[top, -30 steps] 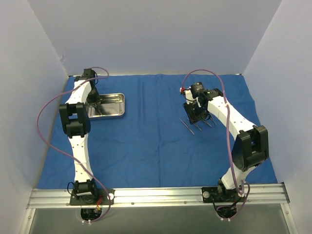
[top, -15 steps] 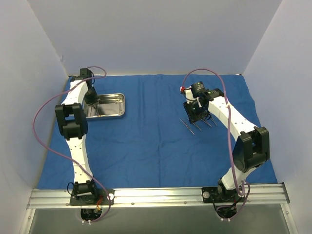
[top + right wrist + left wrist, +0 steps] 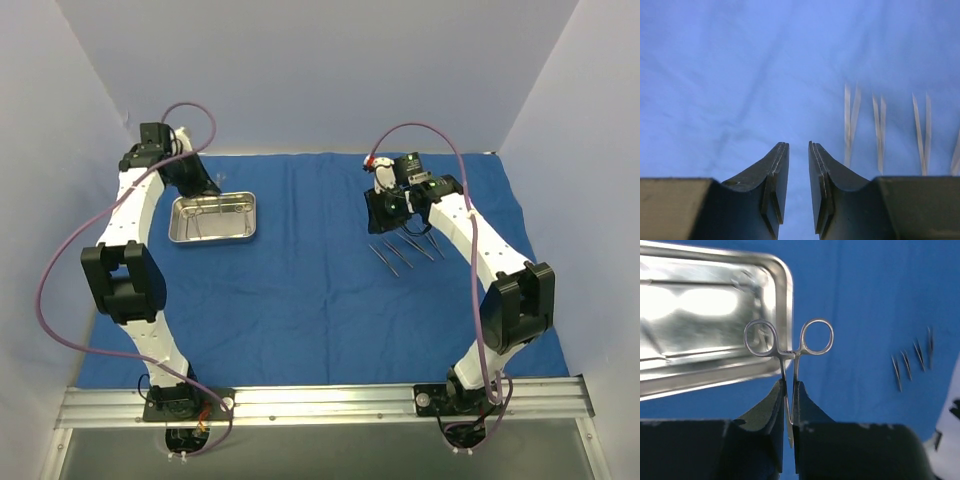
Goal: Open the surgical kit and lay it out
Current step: Place the medical item in the surgical kit.
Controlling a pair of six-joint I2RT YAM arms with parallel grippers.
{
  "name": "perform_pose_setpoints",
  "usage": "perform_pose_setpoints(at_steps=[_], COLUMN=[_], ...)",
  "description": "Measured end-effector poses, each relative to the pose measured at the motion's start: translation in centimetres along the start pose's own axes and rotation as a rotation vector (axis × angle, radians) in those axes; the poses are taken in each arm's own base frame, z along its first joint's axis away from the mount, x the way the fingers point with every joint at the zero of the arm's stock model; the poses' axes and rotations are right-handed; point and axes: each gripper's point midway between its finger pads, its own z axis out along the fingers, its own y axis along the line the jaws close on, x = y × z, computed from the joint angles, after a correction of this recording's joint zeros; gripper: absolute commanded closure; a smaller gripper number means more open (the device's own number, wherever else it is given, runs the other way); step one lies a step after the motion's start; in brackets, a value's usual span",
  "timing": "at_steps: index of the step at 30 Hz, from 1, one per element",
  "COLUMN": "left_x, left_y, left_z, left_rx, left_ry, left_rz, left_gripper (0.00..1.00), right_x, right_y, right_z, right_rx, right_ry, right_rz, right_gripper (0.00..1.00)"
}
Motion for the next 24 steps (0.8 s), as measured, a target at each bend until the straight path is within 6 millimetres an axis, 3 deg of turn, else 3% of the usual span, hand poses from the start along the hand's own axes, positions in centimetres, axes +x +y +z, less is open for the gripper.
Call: perform_pose_setpoints(at_steps=[4,6,9,11,13,19,21,24], left_x=[5.5,8.8,14.4,17.0,17.9,17.2,17.3,18.3], left_y=[-4.8,-8.2,-13.5,-15.8,-17.3,-19.0,-19.4,-20.1], left_z=[0.8,1.6,1.7,0.8,-0.3,-3.4,-3.9,-4.2], left_rx=[0.120,0.171,0.253,0.300,0.332,0.365,0.369,0.372], left_ry=[0.119,0.180,0.255,0.276,0.265,0.169,0.152,0.147], left_rz=[0.109,0.230,0.436,0.540,0.612,0.722,0.753,0.814], left_gripper=[0.98,0.98,0.98,0.98,0.98,0.98,0.98,0.98], right_x=[-2.6,-3.5,-3.7,-3.6,-3.9,-5.1,-5.2,-4.6], right_y=[1.7,2.4,3.4,4.2,5.3,8.3,9.4,10.3], right_z=[0.2,0.1,-0.4,-1.0,-1.8,-4.8,-5.2,-5.1], right_rx=[-0.093,-0.128,-0.184,-0.233,-0.286,-0.479,-0.558,-0.629], right_ry=[-0.101,-0.138,-0.167,-0.176,-0.196,-0.240,-0.234,-0.206], right_rz=[0.035,0.054,0.076,0.090,0.104,0.229,0.287,0.376], right_gripper=[0.76,0.75,0.75,0.74,0.73,0.60,0.52,0.51])
